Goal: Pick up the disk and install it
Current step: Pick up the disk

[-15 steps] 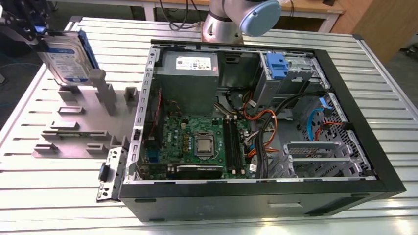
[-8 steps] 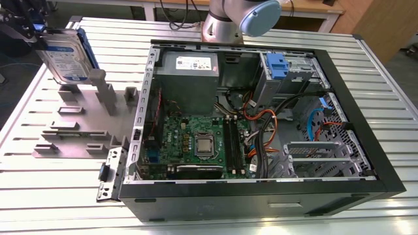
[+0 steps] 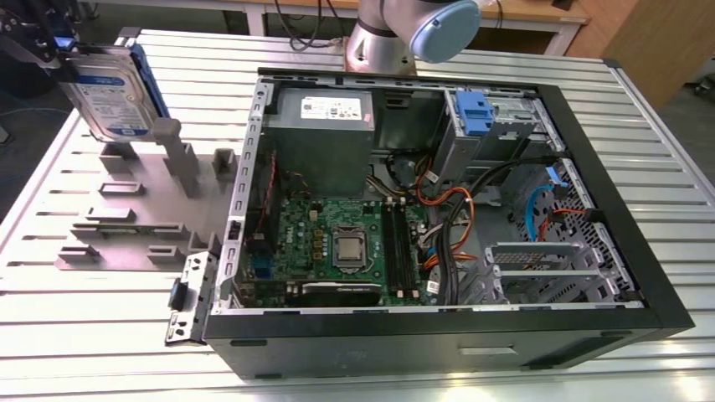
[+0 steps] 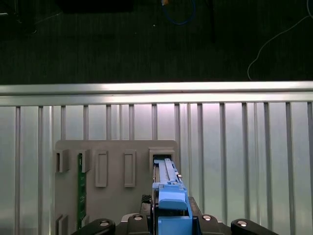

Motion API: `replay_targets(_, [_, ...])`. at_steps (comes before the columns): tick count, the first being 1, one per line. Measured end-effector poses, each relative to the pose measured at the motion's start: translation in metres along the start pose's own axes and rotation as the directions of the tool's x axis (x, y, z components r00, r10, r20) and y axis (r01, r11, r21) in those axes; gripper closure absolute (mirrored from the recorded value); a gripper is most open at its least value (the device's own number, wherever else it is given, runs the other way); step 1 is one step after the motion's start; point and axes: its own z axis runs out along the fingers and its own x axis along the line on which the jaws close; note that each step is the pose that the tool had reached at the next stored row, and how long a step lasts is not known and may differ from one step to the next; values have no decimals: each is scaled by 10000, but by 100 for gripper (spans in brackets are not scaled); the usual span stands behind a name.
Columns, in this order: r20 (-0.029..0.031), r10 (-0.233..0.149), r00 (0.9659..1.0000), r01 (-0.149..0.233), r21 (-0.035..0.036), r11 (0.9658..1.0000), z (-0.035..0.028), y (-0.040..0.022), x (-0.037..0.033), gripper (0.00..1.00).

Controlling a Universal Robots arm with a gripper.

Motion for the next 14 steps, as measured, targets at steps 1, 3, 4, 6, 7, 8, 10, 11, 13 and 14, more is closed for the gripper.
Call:
replay_targets(1, [0,0,10000,0,0,10000,-7,0,0,64])
replay_targets(3, [1,0,10000,0,2,10000,-18,0,0,64])
replay_targets(4, [1,0,10000,0,1,10000,-24,1,-1,64])
replay_targets(6, [0,0,10000,0,-1,10000,-35,0,-1,64])
replay_targets(7, [0,0,10000,0,0,10000,-41,1,-1,64])
replay_targets(8, [0,0,10000,0,0,10000,-47,1,-1,64])
replay_targets(10, [0,0,10000,0,1,10000,-57,1,-1,64])
replay_targets(11, [0,0,10000,0,-1,10000,-63,1,-1,64])
replay_targets(13, [0,0,10000,0,0,10000,-76,1,-2,64])
replay_targets(14, [0,0,10000,0,0,10000,-82,1,-2,64])
